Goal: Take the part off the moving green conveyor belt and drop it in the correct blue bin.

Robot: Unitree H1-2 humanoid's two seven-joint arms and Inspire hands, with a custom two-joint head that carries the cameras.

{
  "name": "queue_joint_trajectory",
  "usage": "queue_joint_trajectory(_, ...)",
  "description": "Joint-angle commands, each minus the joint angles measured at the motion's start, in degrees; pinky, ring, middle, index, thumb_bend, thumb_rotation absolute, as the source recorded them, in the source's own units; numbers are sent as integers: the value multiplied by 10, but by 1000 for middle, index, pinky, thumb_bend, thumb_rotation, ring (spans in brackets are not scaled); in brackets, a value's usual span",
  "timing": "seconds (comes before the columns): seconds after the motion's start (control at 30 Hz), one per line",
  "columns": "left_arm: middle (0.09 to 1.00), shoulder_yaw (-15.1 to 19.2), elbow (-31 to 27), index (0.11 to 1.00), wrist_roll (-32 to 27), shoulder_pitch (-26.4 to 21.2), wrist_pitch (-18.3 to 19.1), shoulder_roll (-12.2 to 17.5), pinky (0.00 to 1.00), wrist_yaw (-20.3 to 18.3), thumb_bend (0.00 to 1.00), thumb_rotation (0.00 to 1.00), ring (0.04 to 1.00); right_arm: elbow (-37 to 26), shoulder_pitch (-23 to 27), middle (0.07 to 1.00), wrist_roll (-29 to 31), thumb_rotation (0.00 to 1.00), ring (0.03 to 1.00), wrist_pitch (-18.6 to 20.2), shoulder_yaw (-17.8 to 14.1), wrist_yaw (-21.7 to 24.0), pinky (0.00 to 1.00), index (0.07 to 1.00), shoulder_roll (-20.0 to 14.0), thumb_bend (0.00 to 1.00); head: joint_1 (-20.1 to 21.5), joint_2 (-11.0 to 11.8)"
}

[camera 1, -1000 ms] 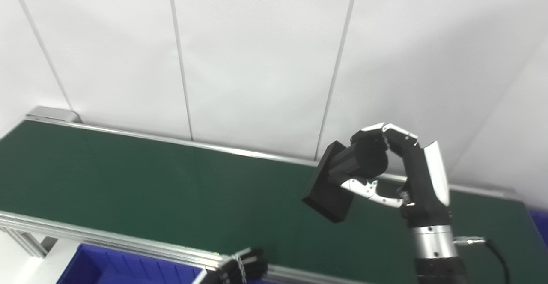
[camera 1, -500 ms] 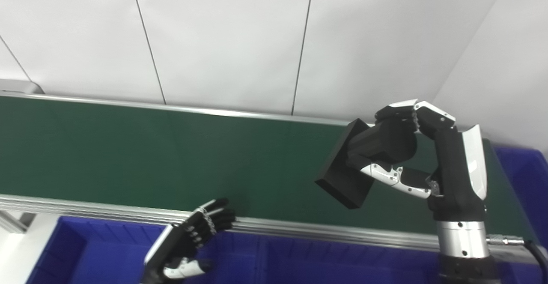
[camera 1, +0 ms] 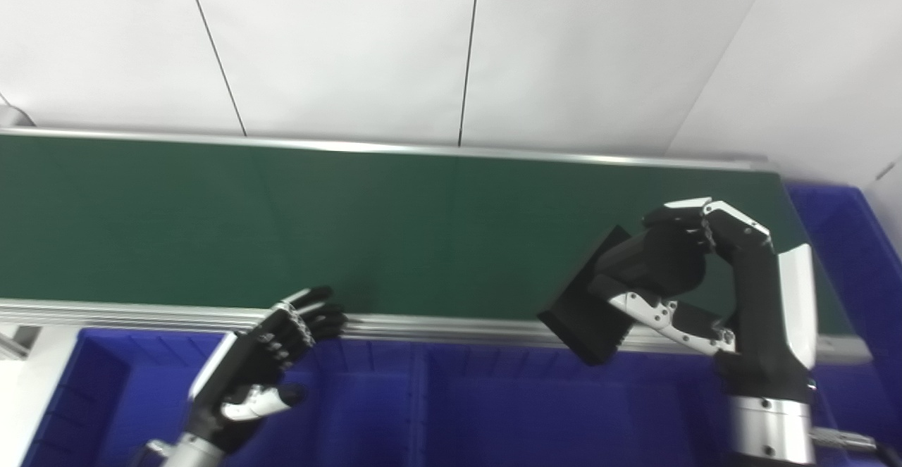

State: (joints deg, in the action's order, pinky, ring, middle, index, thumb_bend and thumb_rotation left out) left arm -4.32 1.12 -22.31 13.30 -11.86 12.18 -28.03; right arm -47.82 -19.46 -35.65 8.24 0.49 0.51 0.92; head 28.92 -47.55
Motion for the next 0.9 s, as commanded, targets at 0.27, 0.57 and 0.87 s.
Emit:
queue_joint_trajectory(0.27, 771, 20, -42, 815, -24, -1, 27, 18, 763, -5, 1000, 396, 762, 70, -83, 498, 18, 0, 434, -78, -13, -95, 390, 501, 30, 518, 19, -25)
queue_joint_trajectory(0.57, 769, 24, -65, 814, -23, 0, 45, 18, 754, -4, 997, 390, 756, 196, -96, 500, 65, 0, 431, -97, -37, -151, 393, 505, 43, 518, 18, -36)
queue_joint_trajectory(0.87, 771, 24, -78, 820, -24, 4, 59, 13, 749, -1, 999, 370, 753, 360, -71, 497, 88, 0, 418, -160, -50, -207, 360, 514, 30, 517, 6, -37)
